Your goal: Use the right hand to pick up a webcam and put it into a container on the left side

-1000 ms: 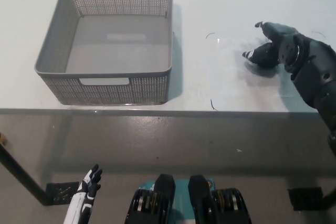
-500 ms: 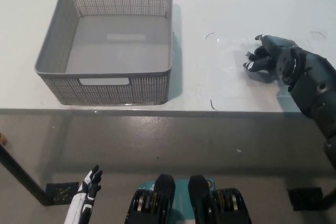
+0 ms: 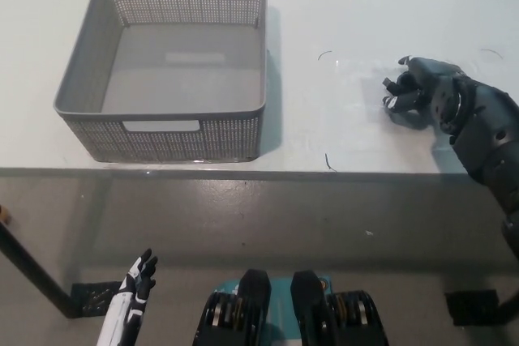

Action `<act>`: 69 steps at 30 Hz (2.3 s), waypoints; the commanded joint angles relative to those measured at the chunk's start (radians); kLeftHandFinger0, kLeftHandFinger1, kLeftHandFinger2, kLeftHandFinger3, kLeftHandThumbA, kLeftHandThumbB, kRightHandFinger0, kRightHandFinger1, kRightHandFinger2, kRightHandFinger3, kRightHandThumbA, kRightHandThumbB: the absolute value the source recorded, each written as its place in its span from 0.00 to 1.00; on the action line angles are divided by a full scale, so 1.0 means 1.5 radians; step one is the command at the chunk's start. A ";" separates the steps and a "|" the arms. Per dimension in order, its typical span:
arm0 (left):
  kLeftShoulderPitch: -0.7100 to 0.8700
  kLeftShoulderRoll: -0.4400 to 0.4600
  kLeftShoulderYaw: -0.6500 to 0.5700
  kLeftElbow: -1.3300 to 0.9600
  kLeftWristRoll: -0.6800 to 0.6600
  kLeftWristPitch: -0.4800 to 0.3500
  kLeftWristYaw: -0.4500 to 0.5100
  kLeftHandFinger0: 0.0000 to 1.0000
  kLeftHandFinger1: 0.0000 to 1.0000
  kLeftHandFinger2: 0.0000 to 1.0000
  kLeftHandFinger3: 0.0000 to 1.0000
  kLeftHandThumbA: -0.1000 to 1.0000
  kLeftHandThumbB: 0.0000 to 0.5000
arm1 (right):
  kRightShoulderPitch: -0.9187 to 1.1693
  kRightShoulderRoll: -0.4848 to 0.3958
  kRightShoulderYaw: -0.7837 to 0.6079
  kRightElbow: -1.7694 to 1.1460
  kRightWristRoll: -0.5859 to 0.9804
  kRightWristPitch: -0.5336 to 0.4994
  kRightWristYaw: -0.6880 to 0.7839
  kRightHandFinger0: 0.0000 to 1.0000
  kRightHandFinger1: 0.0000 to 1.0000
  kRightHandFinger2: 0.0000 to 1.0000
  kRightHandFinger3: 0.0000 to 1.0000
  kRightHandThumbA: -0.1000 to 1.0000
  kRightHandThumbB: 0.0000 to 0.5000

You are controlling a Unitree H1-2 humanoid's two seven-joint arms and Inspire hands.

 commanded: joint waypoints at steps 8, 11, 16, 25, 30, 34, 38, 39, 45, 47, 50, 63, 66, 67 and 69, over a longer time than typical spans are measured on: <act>-0.006 -0.003 0.007 -0.001 -0.013 -0.040 0.014 1.00 1.00 1.00 1.00 0.97 0.00 | 0.020 -0.037 -0.007 0.028 0.017 0.013 0.026 1.00 1.00 1.00 0.79 0.07 0.56; -0.021 -0.002 0.011 0.003 -0.015 -0.039 0.016 1.00 1.00 1.00 1.00 0.97 0.00 | 0.020 -0.040 -0.038 0.023 0.045 -0.011 -0.040 0.38 0.55 0.59 0.92 0.00 0.29; -0.022 -0.001 0.013 0.001 -0.016 -0.032 0.014 1.00 1.00 1.00 1.00 0.98 0.02 | 0.017 -0.040 -0.080 0.019 0.072 -0.040 -0.094 0.00 0.36 0.54 0.40 0.00 0.32; -0.023 -0.002 0.011 -0.001 -0.006 -0.033 0.018 1.00 1.00 1.00 1.00 0.98 0.00 | 0.005 -0.033 -0.142 0.006 0.110 -0.114 -0.185 0.09 0.40 0.60 0.67 0.00 0.44; -0.022 -0.001 0.011 -0.003 -0.002 -0.028 0.019 1.00 1.00 1.00 1.00 0.97 0.00 | -0.030 -0.020 -0.193 -0.015 0.149 -0.163 -0.205 0.15 0.55 0.91 0.68 0.00 0.39; -0.018 -0.001 0.010 -0.008 0.003 -0.023 0.020 1.00 1.00 1.00 1.00 0.98 0.01 | -0.059 -0.013 -0.216 -0.048 0.158 -0.182 -0.217 0.00 0.14 0.62 0.78 0.00 0.36; -0.025 0.005 0.010 -0.003 -0.006 -0.030 0.012 1.00 1.00 1.00 1.00 1.00 0.02 | -0.082 -0.008 -0.241 -0.096 0.170 -0.194 -0.216 0.00 0.24 0.78 0.81 0.00 0.34; -0.027 0.005 0.010 -0.004 -0.007 -0.027 0.010 1.00 1.00 1.00 1.00 1.00 0.02 | -0.083 -0.008 -0.243 -0.104 0.169 -0.193 -0.217 0.00 0.28 0.78 0.82 0.00 0.35; -0.032 0.010 0.007 -0.005 -0.005 -0.022 0.006 1.00 1.00 1.00 1.00 1.00 0.02 | -0.087 0.009 -0.254 -0.257 0.171 -0.148 -0.183 0.00 0.35 0.81 0.86 0.00 0.33; -0.031 0.011 0.005 -0.006 -0.009 -0.017 0.002 1.00 1.00 1.00 1.00 1.00 0.06 | -0.087 0.020 -0.254 -0.300 0.175 -0.145 -0.170 0.00 0.37 0.82 0.86 0.00 0.34; -0.032 0.010 0.003 -0.005 -0.019 -0.014 -0.005 1.00 1.00 1.00 1.00 1.00 0.14 | -0.089 0.040 -0.253 -0.349 0.177 -0.126 -0.168 0.00 0.40 0.83 0.87 0.00 0.35; -0.028 0.015 -0.012 0.007 -0.028 -0.032 -0.025 1.00 1.00 1.00 1.00 1.00 0.30 | -0.135 0.190 -0.220 -0.388 0.160 -0.091 -0.174 0.00 0.38 0.77 0.88 0.00 0.40; -0.027 0.016 -0.014 0.010 -0.025 -0.039 -0.024 1.00 1.00 1.00 1.00 1.00 0.29 | -0.145 0.222 -0.214 -0.343 0.162 -0.112 -0.179 0.00 0.36 0.80 0.85 0.00 0.43; -0.028 0.016 -0.014 0.011 -0.026 -0.039 -0.025 1.00 1.00 1.00 1.00 1.00 0.28 | -0.150 0.235 -0.213 -0.324 0.165 -0.119 -0.179 0.00 0.37 0.80 0.79 0.00 0.49; -0.029 0.017 -0.015 0.013 -0.029 -0.041 -0.028 1.00 1.00 1.00 1.00 1.00 0.29 | -0.158 0.255 -0.204 -0.287 0.154 -0.135 -0.197 0.00 0.37 0.77 0.71 0.00 0.50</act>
